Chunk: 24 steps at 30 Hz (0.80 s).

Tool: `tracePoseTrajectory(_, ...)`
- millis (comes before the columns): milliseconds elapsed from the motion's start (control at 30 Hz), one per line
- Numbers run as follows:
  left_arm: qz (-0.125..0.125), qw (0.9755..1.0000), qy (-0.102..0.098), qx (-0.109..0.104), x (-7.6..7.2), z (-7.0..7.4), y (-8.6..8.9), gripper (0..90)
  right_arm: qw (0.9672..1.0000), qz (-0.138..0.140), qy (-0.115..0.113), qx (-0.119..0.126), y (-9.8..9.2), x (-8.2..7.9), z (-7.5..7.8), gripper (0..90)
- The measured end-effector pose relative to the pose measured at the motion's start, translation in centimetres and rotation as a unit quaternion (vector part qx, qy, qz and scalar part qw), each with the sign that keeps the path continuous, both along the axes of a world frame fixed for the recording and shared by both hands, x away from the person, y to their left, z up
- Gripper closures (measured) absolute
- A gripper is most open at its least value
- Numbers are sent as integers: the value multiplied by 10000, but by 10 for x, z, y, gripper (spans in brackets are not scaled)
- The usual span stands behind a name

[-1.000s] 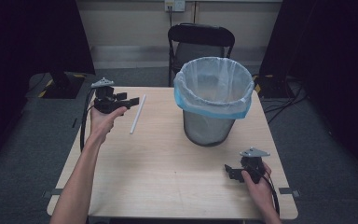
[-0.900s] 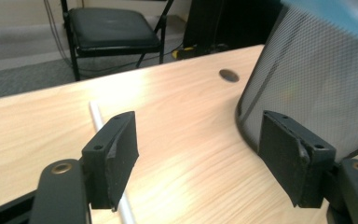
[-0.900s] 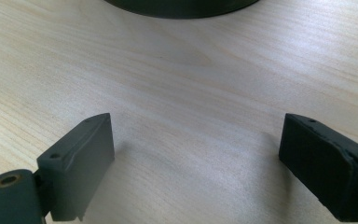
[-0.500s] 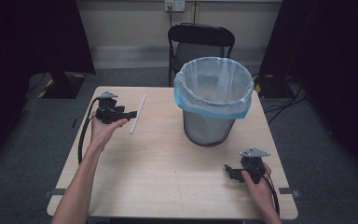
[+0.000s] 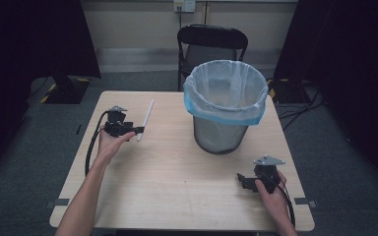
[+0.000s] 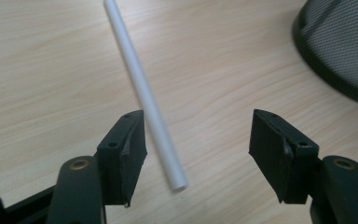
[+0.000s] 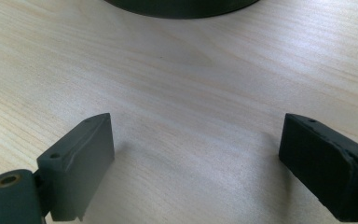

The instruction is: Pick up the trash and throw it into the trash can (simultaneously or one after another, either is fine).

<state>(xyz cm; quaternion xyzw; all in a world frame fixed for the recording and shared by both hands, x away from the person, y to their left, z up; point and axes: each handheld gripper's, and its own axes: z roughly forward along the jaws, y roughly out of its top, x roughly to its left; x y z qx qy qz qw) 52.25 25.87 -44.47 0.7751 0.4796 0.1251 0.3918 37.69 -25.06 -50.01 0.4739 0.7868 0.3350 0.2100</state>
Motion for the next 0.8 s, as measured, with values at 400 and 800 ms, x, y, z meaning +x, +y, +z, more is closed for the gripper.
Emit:
tracePoseTrajectory(400,295,9991,268,121,13,-30,-2,345,10000,-1,0,1,0,0,0,93)
tracePoseTrajectory(800,533,9978,184,350,21,-44,-15,361,10000,-2,1,1,0,0,0,93)
